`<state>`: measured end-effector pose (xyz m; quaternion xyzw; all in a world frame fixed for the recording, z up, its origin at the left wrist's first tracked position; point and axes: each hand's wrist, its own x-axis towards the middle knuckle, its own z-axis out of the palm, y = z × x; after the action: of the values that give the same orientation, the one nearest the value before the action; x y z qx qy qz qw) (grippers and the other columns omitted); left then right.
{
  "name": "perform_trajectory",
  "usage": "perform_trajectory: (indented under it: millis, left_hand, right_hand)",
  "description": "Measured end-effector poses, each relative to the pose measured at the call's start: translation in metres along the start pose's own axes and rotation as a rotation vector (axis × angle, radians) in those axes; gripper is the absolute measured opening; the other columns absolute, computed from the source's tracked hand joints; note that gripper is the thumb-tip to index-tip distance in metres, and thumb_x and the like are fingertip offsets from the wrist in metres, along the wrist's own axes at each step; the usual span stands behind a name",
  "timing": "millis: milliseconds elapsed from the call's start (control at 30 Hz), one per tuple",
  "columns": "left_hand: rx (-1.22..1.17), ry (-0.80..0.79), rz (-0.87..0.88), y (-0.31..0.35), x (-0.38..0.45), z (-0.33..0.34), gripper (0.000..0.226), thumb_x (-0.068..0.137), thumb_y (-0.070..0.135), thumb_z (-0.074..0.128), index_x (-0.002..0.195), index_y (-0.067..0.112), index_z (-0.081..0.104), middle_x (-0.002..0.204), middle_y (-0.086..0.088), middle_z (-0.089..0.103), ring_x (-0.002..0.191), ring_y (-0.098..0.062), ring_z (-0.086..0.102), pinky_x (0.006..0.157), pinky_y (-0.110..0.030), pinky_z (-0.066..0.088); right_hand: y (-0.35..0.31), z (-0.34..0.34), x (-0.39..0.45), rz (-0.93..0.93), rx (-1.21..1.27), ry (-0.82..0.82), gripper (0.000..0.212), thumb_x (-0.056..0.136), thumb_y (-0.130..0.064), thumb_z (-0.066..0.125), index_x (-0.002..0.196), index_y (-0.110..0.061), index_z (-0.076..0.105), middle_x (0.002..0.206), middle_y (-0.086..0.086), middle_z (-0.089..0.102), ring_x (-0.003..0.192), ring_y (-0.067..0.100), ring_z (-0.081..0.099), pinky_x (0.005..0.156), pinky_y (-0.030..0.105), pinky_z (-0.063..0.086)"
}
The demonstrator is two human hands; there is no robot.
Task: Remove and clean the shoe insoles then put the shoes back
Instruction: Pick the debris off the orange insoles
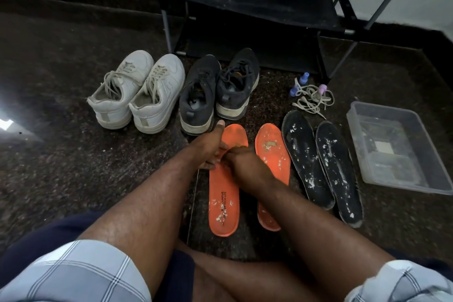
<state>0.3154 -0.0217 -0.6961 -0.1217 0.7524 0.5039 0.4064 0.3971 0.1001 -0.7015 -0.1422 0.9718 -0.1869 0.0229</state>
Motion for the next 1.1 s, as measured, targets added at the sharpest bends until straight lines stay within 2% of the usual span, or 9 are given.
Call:
perform_trajectory:
  millis: [133, 267, 367, 500, 567, 667, 833, 933, 1100]
  left_hand:
    - [0.006, 0.039, 0.018, 0.0, -0.001, 0.0, 0.082, 0.091, 0.078, 0.021, 0.099, 0.013, 0.069, 0.09, -0.008, 0.054, 0.069, -0.021, 0.053, 0.078, -0.037, 0.054]
    - [-0.01, 0.015, 0.005, 0.003, -0.002, -0.002, 0.078, 0.092, 0.077, 0.022, 0.107, 0.014, 0.066, 0.095, -0.011, 0.058, 0.075, -0.024, 0.058, 0.076, -0.037, 0.053]
    - [-0.046, 0.036, 0.018, 0.005, -0.001, -0.003, 0.075, 0.093, 0.077, 0.026, 0.113, 0.015, 0.065, 0.102, -0.013, 0.06, 0.081, -0.028, 0.059, 0.076, -0.038, 0.052]
    - [-0.075, 0.104, 0.063, 0.006, 0.003, -0.006, 0.074, 0.09, 0.079, 0.027, 0.101, 0.017, 0.066, 0.095, -0.007, 0.056, 0.069, -0.022, 0.053, 0.079, -0.042, 0.054]
    - [-0.071, 0.131, 0.082, 0.008, 0.004, -0.008, 0.076, 0.089, 0.08, 0.026, 0.098, 0.016, 0.067, 0.091, -0.006, 0.058, 0.067, -0.021, 0.054, 0.08, -0.043, 0.056]
    - [-0.029, 0.162, 0.083, 0.011, 0.001, -0.01, 0.081, 0.088, 0.081, 0.026, 0.1, 0.013, 0.069, 0.086, -0.006, 0.06, 0.066, -0.023, 0.057, 0.078, -0.044, 0.059]
    - [0.02, 0.036, 0.001, 0.007, -0.009, -0.008, 0.073, 0.091, 0.078, 0.026, 0.104, 0.015, 0.062, 0.094, -0.012, 0.061, 0.069, -0.026, 0.06, 0.081, -0.043, 0.056]
    - [0.011, 0.031, -0.002, 0.007, -0.011, -0.007, 0.068, 0.092, 0.075, 0.029, 0.103, 0.016, 0.061, 0.095, -0.012, 0.059, 0.071, -0.027, 0.061, 0.085, -0.046, 0.057]
    - [-0.01, 0.025, -0.009, 0.006, -0.011, -0.006, 0.067, 0.093, 0.075, 0.029, 0.103, 0.016, 0.06, 0.094, -0.012, 0.057, 0.069, -0.025, 0.058, 0.086, -0.047, 0.056]
  right_hand:
    - [0.016, -0.012, -0.007, 0.154, -0.035, 0.055, 0.019, 0.093, -0.018, 0.055, 0.09, -0.005, 0.068, 0.092, 0.016, 0.066, 0.088, 0.033, 0.062, 0.078, 0.036, 0.043]
    - [-0.012, -0.001, -0.007, 0.02, -0.006, -0.025, 0.021, 0.092, -0.02, 0.058, 0.1, -0.007, 0.072, 0.102, 0.015, 0.064, 0.093, 0.031, 0.06, 0.083, 0.038, 0.047]
    - [-0.02, 0.005, -0.005, -0.086, -0.06, 0.006, 0.014, 0.084, -0.015, 0.066, 0.092, -0.007, 0.075, 0.094, 0.013, 0.068, 0.085, 0.03, 0.063, 0.079, 0.032, 0.043]
    - [0.001, -0.01, 0.001, 0.07, -0.035, -0.024, 0.014, 0.084, -0.011, 0.059, 0.091, -0.006, 0.07, 0.094, 0.015, 0.064, 0.089, 0.035, 0.061, 0.081, 0.038, 0.047]
    - [0.01, -0.015, 0.002, 0.158, 0.001, 0.03, 0.022, 0.081, -0.006, 0.059, 0.1, -0.009, 0.07, 0.1, 0.012, 0.064, 0.094, 0.031, 0.061, 0.084, 0.035, 0.047]
    - [0.005, -0.009, -0.001, 0.126, 0.019, 0.013, 0.028, 0.086, -0.009, 0.06, 0.113, -0.01, 0.068, 0.113, 0.01, 0.061, 0.1, 0.026, 0.059, 0.09, 0.033, 0.046]
    - [0.006, 0.008, 0.001, -0.015, -0.122, -0.07, 0.011, 0.08, -0.008, 0.06, 0.084, -0.009, 0.07, 0.089, 0.01, 0.067, 0.084, 0.031, 0.062, 0.081, 0.038, 0.051]
    - [0.019, -0.002, 0.0, 0.112, -0.131, -0.007, 0.01, 0.069, 0.002, 0.061, 0.072, -0.006, 0.066, 0.076, 0.015, 0.063, 0.072, 0.034, 0.061, 0.073, 0.037, 0.05]
    - [0.016, -0.004, 0.002, 0.082, -0.056, -0.014, 0.018, 0.075, -0.001, 0.056, 0.085, -0.005, 0.07, 0.086, 0.014, 0.067, 0.081, 0.033, 0.061, 0.08, 0.036, 0.049]
